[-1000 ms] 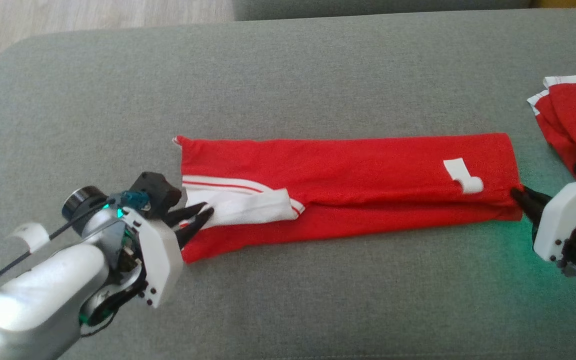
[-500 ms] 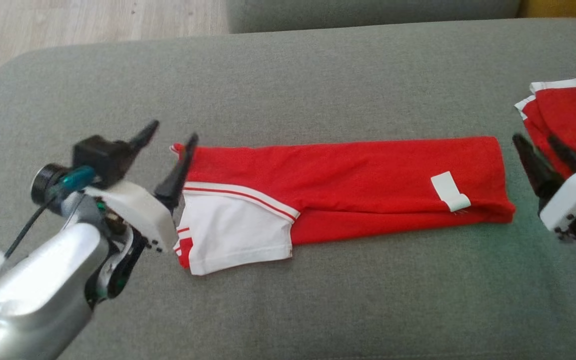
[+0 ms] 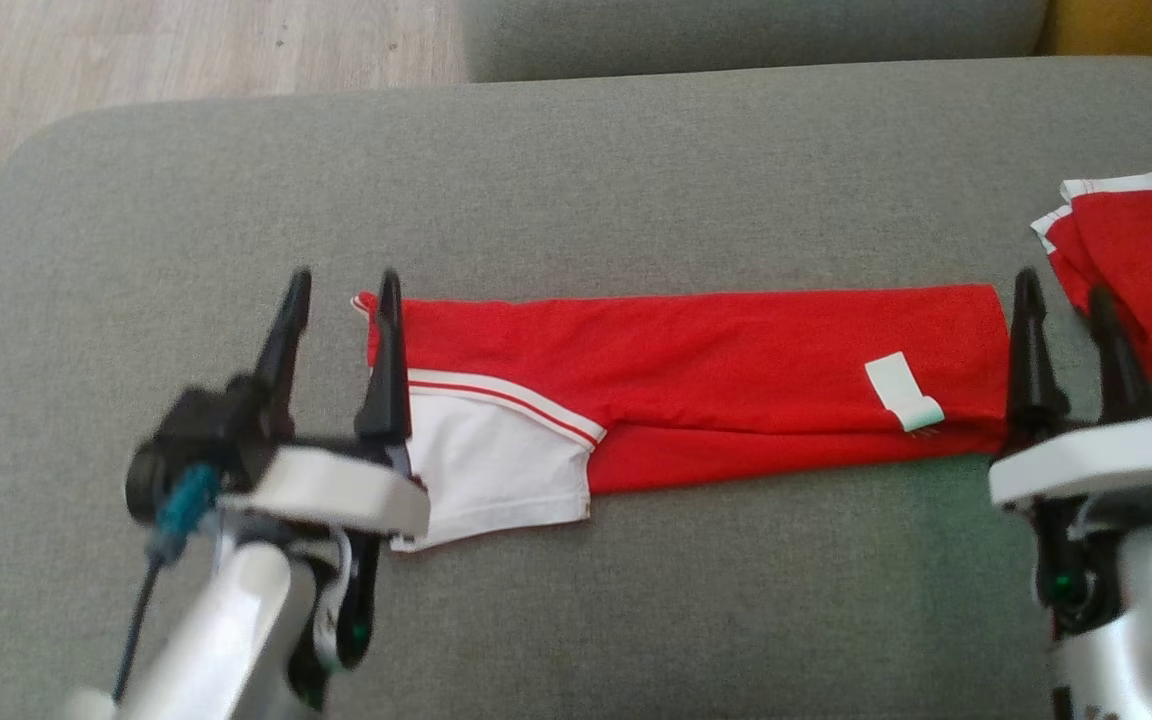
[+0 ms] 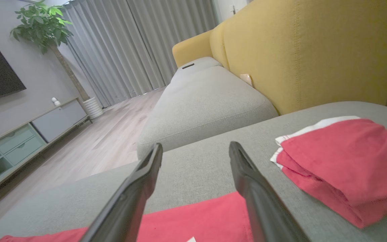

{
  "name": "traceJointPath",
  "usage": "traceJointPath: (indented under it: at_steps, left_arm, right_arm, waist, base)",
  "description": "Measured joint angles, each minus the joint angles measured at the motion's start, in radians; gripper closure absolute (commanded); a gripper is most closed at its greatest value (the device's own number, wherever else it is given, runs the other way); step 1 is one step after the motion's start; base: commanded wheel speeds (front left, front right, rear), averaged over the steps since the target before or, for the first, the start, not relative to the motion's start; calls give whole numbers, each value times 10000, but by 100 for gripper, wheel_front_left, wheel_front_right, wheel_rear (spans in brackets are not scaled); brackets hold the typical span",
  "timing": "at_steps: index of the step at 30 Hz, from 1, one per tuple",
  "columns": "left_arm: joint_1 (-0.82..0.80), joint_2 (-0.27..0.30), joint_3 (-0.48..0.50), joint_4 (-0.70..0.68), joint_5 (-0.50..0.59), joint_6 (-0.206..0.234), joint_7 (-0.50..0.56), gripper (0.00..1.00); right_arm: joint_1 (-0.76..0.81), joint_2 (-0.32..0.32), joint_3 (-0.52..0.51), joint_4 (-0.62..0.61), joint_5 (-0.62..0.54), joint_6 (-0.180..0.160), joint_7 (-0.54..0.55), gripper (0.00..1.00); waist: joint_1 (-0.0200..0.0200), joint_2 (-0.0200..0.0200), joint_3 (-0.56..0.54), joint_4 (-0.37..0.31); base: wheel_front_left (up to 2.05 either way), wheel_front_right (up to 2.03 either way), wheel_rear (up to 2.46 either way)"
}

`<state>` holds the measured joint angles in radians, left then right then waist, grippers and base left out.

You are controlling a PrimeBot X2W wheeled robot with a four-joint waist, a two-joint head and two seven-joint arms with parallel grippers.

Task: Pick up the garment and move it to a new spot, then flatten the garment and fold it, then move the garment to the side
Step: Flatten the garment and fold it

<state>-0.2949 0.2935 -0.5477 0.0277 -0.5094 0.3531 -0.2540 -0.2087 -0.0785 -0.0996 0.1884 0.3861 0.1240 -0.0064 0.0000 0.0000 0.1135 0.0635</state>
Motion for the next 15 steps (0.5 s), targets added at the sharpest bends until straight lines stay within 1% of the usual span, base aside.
traceJointPath:
  at_steps: [2,4,6,7,11,15]
  left_arm:
    - [652,-533,500,-6,523,-247,-2,0]
    - [1174,-903,1037,-8,1032,-585,-17,0]
    - [1509,-1241,1526,8,1396,-1005,-17,0]
    - [1687,-1509,1822,98,1764,-1425,-17,0]
    - [1832,-1896,2362,213,2242,-2188,-19,0]
    - [1827,-2136,2769,357,2614,-2652,-17,0]
  right_arm:
    - [139,115,0,359,-211,0,-598,0]
    - [162,198,82,665,-401,0,-1104,0]
    - [161,242,244,924,-481,0,-1484,0]
    - [160,291,349,1195,-495,0,-1724,0]
    - [160,305,410,1714,-343,0,-2077,0]
    - [105,309,226,2140,-456,0,-2243,0]
  waist:
    - [0,0,-8,-2]
    - [0,0,-13,-13]
    - [0,0,-8,-31]
    - [0,0,-2,-45]
    - [0,0,68,-65]
    - [0,0,254,-53]
  base:
    - [0,0,0]
    - [0,0,0]
    - [0,0,0]
    - [0,0,0]
    - [0,0,0]
    - [0,0,0]
